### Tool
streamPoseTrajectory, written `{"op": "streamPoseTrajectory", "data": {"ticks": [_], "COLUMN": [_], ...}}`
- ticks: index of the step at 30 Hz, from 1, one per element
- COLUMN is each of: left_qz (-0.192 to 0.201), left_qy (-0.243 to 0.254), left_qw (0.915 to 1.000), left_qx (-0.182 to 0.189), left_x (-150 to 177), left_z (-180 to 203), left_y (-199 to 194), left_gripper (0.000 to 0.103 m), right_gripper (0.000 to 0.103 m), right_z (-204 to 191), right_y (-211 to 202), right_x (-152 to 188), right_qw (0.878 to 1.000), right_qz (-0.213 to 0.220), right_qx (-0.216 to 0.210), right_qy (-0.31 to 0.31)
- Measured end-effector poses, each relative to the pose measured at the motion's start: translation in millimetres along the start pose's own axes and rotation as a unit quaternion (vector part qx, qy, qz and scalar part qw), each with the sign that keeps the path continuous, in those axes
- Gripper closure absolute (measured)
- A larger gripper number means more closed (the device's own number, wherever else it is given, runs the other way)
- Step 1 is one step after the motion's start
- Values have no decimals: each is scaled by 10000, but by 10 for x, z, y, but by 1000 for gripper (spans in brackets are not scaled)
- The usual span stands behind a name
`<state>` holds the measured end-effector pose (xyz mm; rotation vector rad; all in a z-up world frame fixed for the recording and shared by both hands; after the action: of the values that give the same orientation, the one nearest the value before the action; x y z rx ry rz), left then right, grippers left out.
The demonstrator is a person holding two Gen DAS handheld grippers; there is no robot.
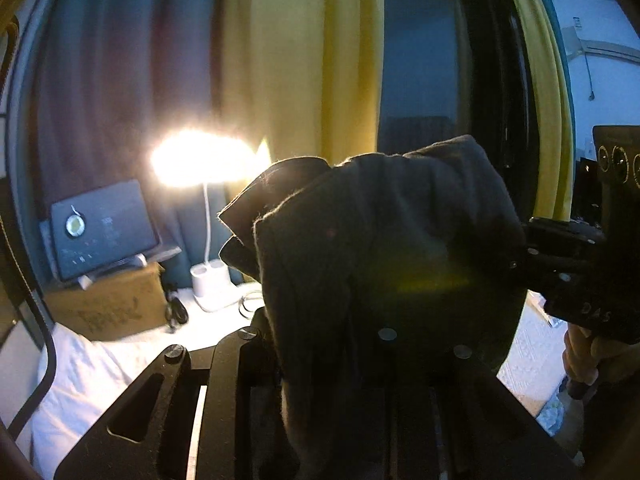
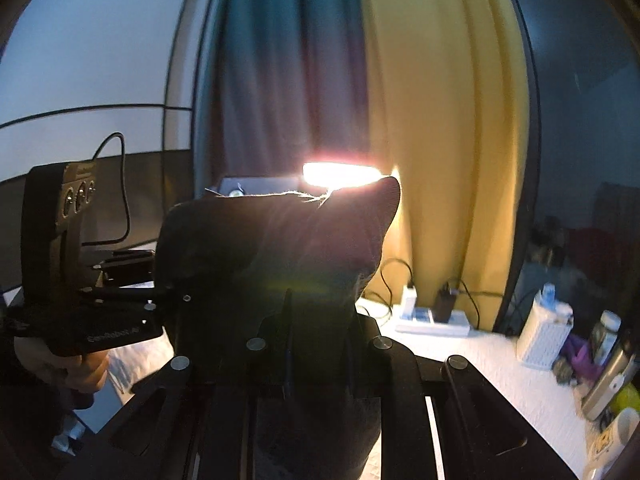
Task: Fold small clothes
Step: 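Lift the held shirt high with both grippers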
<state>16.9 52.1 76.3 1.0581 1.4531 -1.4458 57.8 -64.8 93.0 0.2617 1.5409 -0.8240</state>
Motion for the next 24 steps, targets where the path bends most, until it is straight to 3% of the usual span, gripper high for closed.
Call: {"op": "streamPoseTrajectory", "data": {"ticks": [5,15,24], "left_qz": [314,532,159], "left_qy": [6,-50,-231], "left_qw": [9994,9974,9974], "left_qx": [-125,-473,-656], "left_x": [-127,-57,278], "left_z": [-114,-485,-766], "left_y": [-278,-690,-690], "left_gripper": [82,82,82], "right_gripper": [84,84,84], "right_z": [-241,-755,-1074], "right_y": [-144,-204,27], "right_x": [-219,-452,-252], "right_qw": [9993,9966,9960], "right_qz": [268,431,125], "right_qx": [-124,-481,-731], "right_qy": [-220,-520,-497]}}
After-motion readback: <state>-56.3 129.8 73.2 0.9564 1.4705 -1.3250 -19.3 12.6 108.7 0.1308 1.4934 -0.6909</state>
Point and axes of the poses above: each gripper's, at about its wrist camera, not at the fingertips, and y roughly the way its jaws point, z to its right, x to its underside, the point moved 6 cm from there along y, roughly the way its jaws point, and after that the axes turned 1 degree about -z, right-handed, at the moved point
